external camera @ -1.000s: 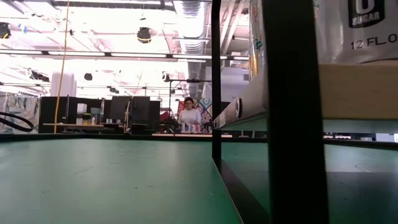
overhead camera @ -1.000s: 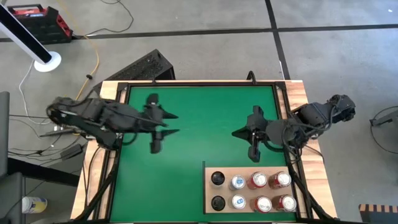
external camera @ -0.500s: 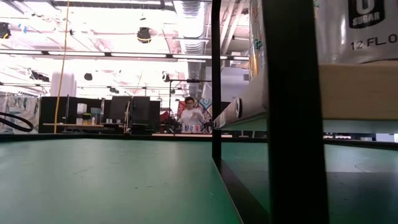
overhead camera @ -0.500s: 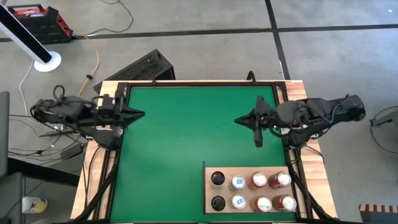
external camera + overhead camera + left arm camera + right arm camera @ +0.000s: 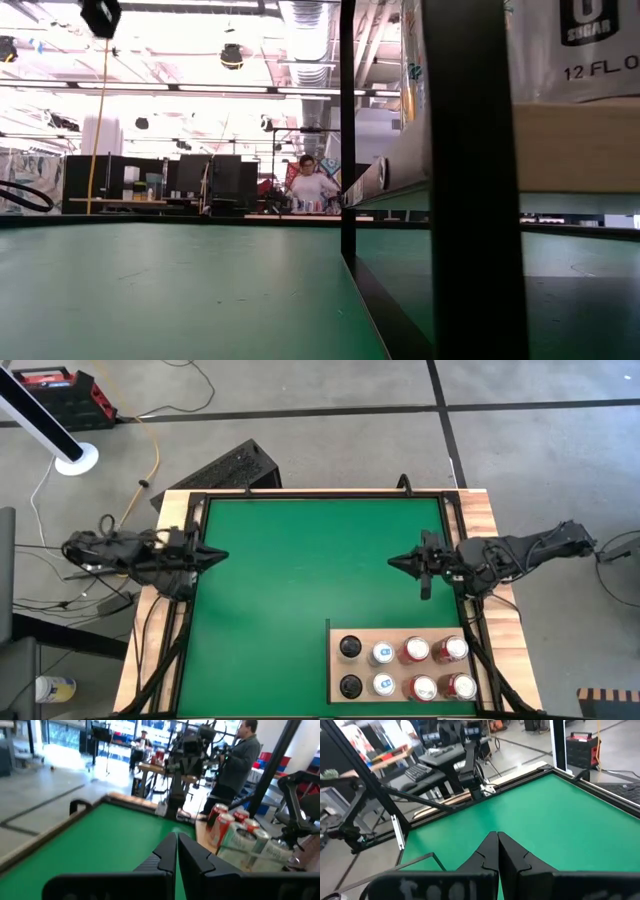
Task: Place canned beverage on shelf
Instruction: Return to Home Position
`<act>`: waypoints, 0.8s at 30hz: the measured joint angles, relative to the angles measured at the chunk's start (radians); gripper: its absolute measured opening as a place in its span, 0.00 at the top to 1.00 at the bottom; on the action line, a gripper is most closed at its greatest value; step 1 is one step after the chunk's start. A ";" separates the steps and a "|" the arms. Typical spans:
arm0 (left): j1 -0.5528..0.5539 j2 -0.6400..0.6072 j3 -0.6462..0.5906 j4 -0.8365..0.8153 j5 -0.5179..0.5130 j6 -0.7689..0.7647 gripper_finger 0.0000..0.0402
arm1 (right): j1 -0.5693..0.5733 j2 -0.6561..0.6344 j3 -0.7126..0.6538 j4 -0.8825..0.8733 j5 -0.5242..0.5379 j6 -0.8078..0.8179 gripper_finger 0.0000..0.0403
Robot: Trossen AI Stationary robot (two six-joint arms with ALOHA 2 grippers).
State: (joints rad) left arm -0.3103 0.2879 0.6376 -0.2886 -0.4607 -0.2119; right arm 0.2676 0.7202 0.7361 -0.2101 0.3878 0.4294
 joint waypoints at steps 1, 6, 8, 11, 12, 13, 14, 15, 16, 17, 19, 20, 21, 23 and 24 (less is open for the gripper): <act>0.000 -0.009 -0.027 0.007 0.001 -0.017 1.00 | 0.000 -0.013 -0.028 0.024 0.000 0.000 0.95; 0.000 -0.029 -0.167 0.132 0.056 -0.044 1.00 | -0.006 -0.077 -0.145 0.118 0.003 0.004 0.95; 0.000 -0.029 -0.216 0.201 0.063 -0.038 1.00 | -0.017 -0.104 -0.188 0.141 0.003 0.015 0.95; 0.000 -0.029 -0.273 0.268 0.057 -0.025 1.00 | -0.037 -0.153 -0.247 0.152 0.004 0.050 0.95; 0.004 -0.029 -0.284 0.274 0.052 -0.020 1.00 | -0.044 -0.173 -0.268 0.155 0.004 0.061 0.95; 0.010 -0.029 -0.293 0.276 0.048 -0.019 1.00 | -0.051 -0.192 -0.289 0.156 0.003 0.070 0.95; 0.018 -0.029 -0.301 0.281 0.045 -0.019 1.00 | -0.057 -0.211 -0.307 0.157 0.003 0.077 0.95; 0.027 -0.029 -0.309 0.288 0.044 -0.019 1.00 | -0.062 -0.233 -0.327 0.168 0.003 0.079 0.95; 0.038 -0.029 -0.317 0.299 0.046 -0.019 1.00 | -0.064 -0.257 -0.347 0.180 0.003 0.079 0.95; 0.050 -0.029 -0.327 0.311 0.054 -0.019 1.00 | -0.068 -0.283 -0.365 0.184 0.003 0.078 0.95; 0.081 -0.029 -0.349 0.336 0.079 -0.024 1.00 | -0.069 -0.329 -0.400 0.200 0.003 0.071 0.95; 0.097 -0.029 -0.362 0.349 0.104 -0.032 1.00 | -0.068 -0.352 -0.419 0.205 0.003 0.071 0.95; 0.116 -0.029 -0.375 0.364 0.129 -0.040 1.00 | -0.069 -0.374 -0.438 0.205 0.003 0.071 0.95; 0.156 -0.029 -0.406 0.399 0.175 -0.067 1.00 | -0.068 -0.419 -0.470 0.203 0.003 0.071 0.95; 0.176 -0.029 -0.421 0.417 0.195 -0.083 1.00 | -0.068 -0.441 -0.486 0.205 0.003 0.071 0.95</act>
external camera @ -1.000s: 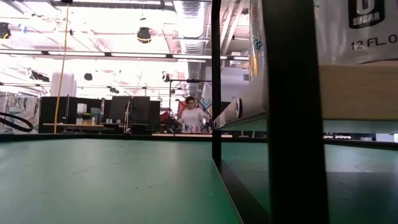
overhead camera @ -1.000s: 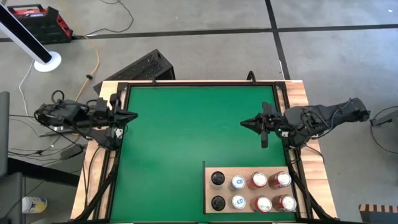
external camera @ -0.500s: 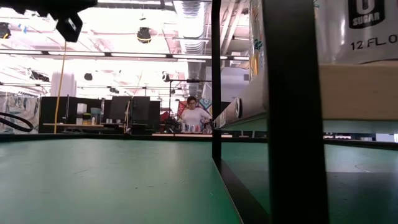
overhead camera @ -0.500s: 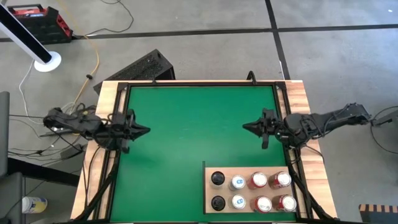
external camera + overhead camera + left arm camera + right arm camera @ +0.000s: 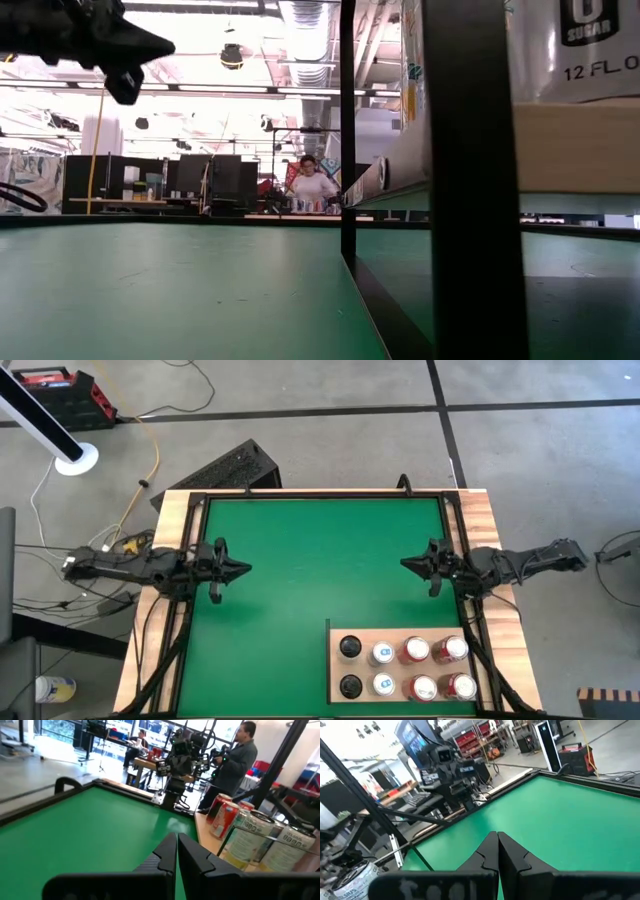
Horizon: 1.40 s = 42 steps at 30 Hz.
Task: Place canned beverage on shelf
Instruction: Return to Home Position
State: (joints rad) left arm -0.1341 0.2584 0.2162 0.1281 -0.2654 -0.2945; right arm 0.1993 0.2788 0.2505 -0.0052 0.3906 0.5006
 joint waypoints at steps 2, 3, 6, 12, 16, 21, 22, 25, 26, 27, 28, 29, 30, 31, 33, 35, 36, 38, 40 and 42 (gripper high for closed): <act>0.039 0.000 -0.028 0.034 0.046 -0.027 1.00 | 0.000 -0.041 -0.030 0.000 0.000 0.003 0.95; 0.057 0.000 -0.043 0.053 0.069 -0.042 1.00 | 0.000 -0.059 -0.043 0.004 0.001 0.004 0.95; 0.108 0.000 -0.085 0.115 0.129 -0.076 1.00 | 0.000 -0.100 -0.094 0.018 -0.020 0.005 0.95; 0.180 0.001 -0.154 0.241 0.205 -0.125 1.00 | 0.000 -0.150 -0.182 0.059 -0.062 0.000 0.95; 0.205 0.000 -0.175 0.284 0.246 -0.163 1.00 | 0.000 -0.170 -0.232 0.108 -0.125 -0.012 0.95; 0.216 0.000 -0.202 0.315 0.336 -0.154 1.00 | 0.000 -0.175 -0.242 0.086 -0.176 -0.105 0.95; 0.216 0.002 -0.204 0.303 0.356 -0.143 1.00 | 0.000 -0.175 -0.242 0.083 -0.189 -0.139 0.95; 0.213 0.009 -0.205 0.248 0.365 -0.161 1.00 | 0.000 -0.176 -0.242 0.069 -0.209 -0.257 0.94; 0.213 0.010 -0.205 0.226 0.342 -0.192 1.00 | 0.000 -0.175 -0.242 0.064 -0.211 -0.290 0.94; 0.213 0.010 -0.205 0.197 0.306 -0.227 1.00 | 0.000 -0.174 -0.242 0.063 -0.211 -0.318 0.94; 0.213 0.010 -0.205 0.168 0.268 -0.259 1.00 | 0.000 -0.172 -0.242 0.063 -0.211 -0.342 0.93; 0.213 0.010 -0.205 0.142 0.234 -0.284 1.00 | 0.000 -0.169 -0.242 0.063 -0.211 -0.361 0.92; 0.213 0.010 -0.206 0.120 0.205 -0.307 1.00 | 0.000 -0.168 -0.242 0.061 -0.211 -0.376 0.92; 0.214 0.010 -0.206 0.106 0.183 -0.329 1.00 | 0.000 -0.168 -0.243 0.061 -0.211 -0.386 0.91; 0.214 0.010 -0.206 0.088 0.175 -0.366 1.00 | 0.000 -0.169 -0.243 0.061 -0.211 -0.397 0.91; 0.214 0.010 -0.206 0.089 0.208 -0.319 1.00 | 0.000 -0.168 -0.243 0.058 -0.211 -0.397 0.90; 0.214 0.010 -0.206 0.095 0.238 -0.271 1.00 | 0.000 -0.168 -0.243 0.058 -0.211 -0.397 0.90; 0.213 0.008 -0.206 0.110 0.298 -0.151 1.00 | 0.000 -0.168 -0.243 0.056 -0.210 -0.397 0.90; 0.213 0.002 -0.207 0.116 0.358 -0.043 1.00 | 0.000 -0.168 -0.243 0.055 -0.210 -0.397 0.90; 0.213 0.000 -0.207 0.120 0.404 0.025 1.00 | 0.000 -0.168 -0.243 0.054 -0.210 -0.397 0.90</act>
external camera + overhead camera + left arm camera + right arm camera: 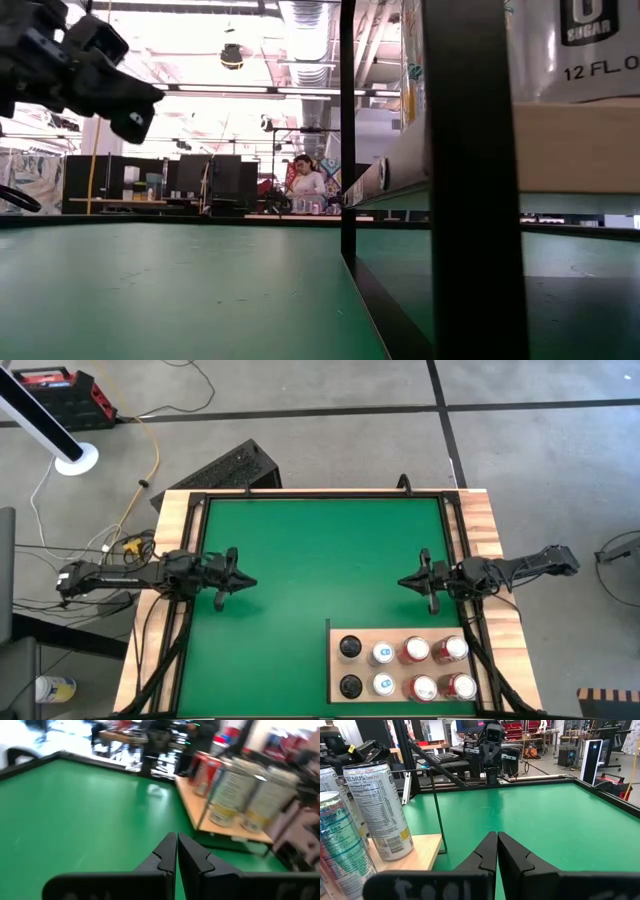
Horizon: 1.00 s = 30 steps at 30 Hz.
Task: Place canned beverage on shelf
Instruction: Return to Home Position
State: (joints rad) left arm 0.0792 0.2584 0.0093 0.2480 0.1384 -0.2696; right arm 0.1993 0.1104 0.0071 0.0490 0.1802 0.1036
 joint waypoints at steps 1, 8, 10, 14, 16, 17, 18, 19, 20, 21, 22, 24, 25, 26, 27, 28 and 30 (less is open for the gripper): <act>0.000 0.000 0.000 0.005 0.025 0.029 1.00 | 0.000 0.000 0.000 0.000 0.000 0.000 0.90; 0.000 -0.074 -0.001 0.022 0.132 0.152 1.00 | 0.000 0.000 -0.001 -0.002 0.000 0.000 0.90; 0.001 -0.105 -0.001 0.033 0.128 0.151 1.00 | 0.000 0.000 -0.001 -0.003 0.001 0.000 0.90; 0.002 -0.180 -0.002 0.053 0.157 0.100 1.00 | 0.000 0.000 -0.001 -0.003 0.001 0.001 0.90; 0.001 -0.214 -0.002 0.020 0.172 0.060 1.00 | 0.000 0.000 -0.001 -0.003 0.001 0.001 0.90; 0.001 -0.226 -0.002 -0.007 0.169 0.038 1.00 | 0.000 0.000 -0.001 -0.003 0.001 0.001 0.90; 0.001 -0.234 -0.002 -0.037 0.160 0.024 1.00 | 0.000 0.000 -0.001 -0.003 0.001 0.001 0.90; 0.001 -0.237 -0.002 -0.064 0.148 0.019 1.00 | 0.000 0.000 -0.001 -0.003 0.001 0.001 0.90; 0.001 -0.239 -0.002 -0.089 0.142 0.017 1.00 | 0.000 0.000 -0.001 -0.003 0.001 0.001 0.90; 0.001 -0.240 -0.002 -0.113 0.136 0.018 1.00 | 0.000 0.000 -0.001 -0.003 0.001 0.001 0.90; 0.001 -0.240 -0.002 -0.135 0.132 0.022 1.00 | 0.000 0.000 -0.001 -0.003 0.001 0.001 0.90; 0.001 -0.239 -0.002 -0.186 0.113 0.024 1.00 | 0.000 0.000 -0.002 -0.003 0.002 0.001 0.90; 0.001 -0.234 0.001 -0.191 0.096 0.023 1.00 | 0.000 0.000 -0.002 -0.003 0.002 0.001 0.90; 0.001 -0.230 0.004 -0.200 0.079 0.021 1.00 | 0.000 0.000 -0.002 -0.003 0.002 0.001 0.90; 0.001 -0.228 0.008 -0.215 0.060 0.021 1.00 | 0.000 0.000 -0.002 -0.003 0.002 0.001 0.90; 0.001 -0.228 0.011 -0.224 0.049 0.022 1.00 | 0.000 0.000 -0.002 -0.003 0.002 0.001 0.90; 0.001 -0.229 0.012 -0.233 0.019 0.025 1.00 | 0.000 0.000 -0.002 -0.003 0.003 0.001 0.90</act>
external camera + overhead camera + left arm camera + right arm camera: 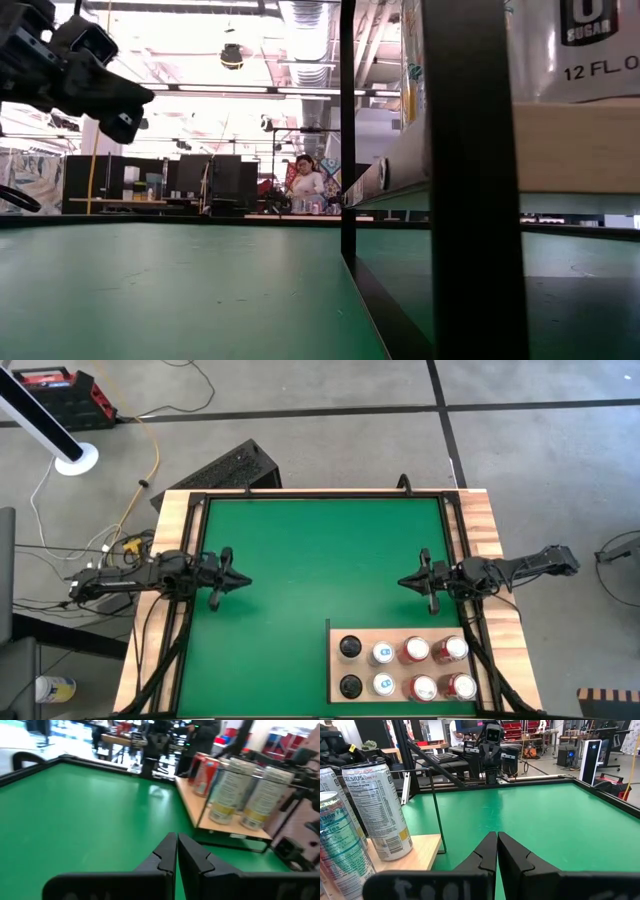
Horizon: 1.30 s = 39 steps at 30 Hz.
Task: Place canned beverage on shelf
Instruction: Return to Home Position
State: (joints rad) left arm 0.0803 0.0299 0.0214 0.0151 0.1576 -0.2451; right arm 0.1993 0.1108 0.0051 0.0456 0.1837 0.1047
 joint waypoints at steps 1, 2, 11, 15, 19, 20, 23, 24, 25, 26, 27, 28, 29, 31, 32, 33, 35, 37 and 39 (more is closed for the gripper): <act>0.000 0.000 0.000 -0.003 -0.014 -0.001 1.00 | 0.000 0.000 0.000 0.000 0.000 0.000 0.90; 0.000 0.000 0.001 -0.004 -0.025 -0.003 1.00 | 0.000 0.000 0.000 0.000 0.000 0.000 0.90; 0.000 0.000 0.001 -0.013 -0.094 -0.001 1.00 | 0.000 0.000 0.000 0.000 0.001 0.000 0.90; 0.000 0.000 0.002 -0.013 -0.094 -0.001 1.00 | 0.000 0.000 0.000 0.000 0.000 0.000 0.90; 0.000 0.000 0.002 -0.013 -0.094 -0.001 1.00 | 0.000 0.000 0.000 0.000 0.000 0.000 0.90; -0.001 0.000 0.003 -0.013 -0.094 -0.001 1.00 | 0.000 0.000 0.000 0.000 0.000 0.000 0.90; -0.001 -0.004 0.003 -0.013 -0.093 -0.002 1.00 | 0.000 0.000 0.000 0.000 0.000 0.000 0.90; -0.001 -0.004 0.003 -0.013 -0.093 -0.002 1.00 | 0.000 0.000 0.000 0.000 0.000 0.000 0.90; -0.001 -0.004 0.003 -0.017 -0.094 -0.002 1.00 | 0.000 0.000 0.000 0.000 0.000 0.000 0.90; -0.001 -0.004 0.004 -0.021 -0.095 -0.002 1.00 | 0.000 0.000 0.000 0.000 0.000 0.000 0.90; -0.001 -0.004 0.005 -0.021 -0.095 -0.002 1.00 | 0.000 0.000 0.000 0.000 0.000 0.000 0.90; -0.001 -0.004 0.005 -0.022 -0.095 -0.002 1.00 | 0.000 0.000 0.000 0.000 0.000 0.000 0.90; -0.001 -0.004 0.005 -0.022 -0.095 -0.002 1.00 | 0.000 0.000 0.000 0.000 0.000 0.000 0.90; -0.001 -0.004 0.005 -0.023 -0.095 -0.002 1.00 | 0.000 0.000 0.000 0.000 0.000 0.000 0.90; -0.001 -0.004 0.005 -0.023 -0.095 -0.002 1.00 | 0.000 0.000 0.000 0.000 0.000 0.000 0.90; -0.001 -0.004 0.005 -0.023 -0.095 -0.002 1.00 | 0.000 0.000 0.000 0.000 0.000 0.000 0.90; -0.001 -0.004 0.005 -0.023 -0.095 -0.002 1.00 | 0.000 0.000 0.000 0.000 0.000 0.000 0.90; -0.001 -0.004 0.005 -0.024 -0.095 -0.002 1.00 | 0.000 0.000 0.000 0.000 0.000 0.000 0.90; -0.001 -0.004 0.005 -0.024 -0.095 -0.002 1.00 | 0.000 0.000 0.000 0.000 0.000 0.000 0.90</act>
State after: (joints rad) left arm 0.0792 0.0261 0.0265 -0.0086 0.0628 -0.2474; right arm 0.1993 0.1107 0.0051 0.0456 0.1841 0.1050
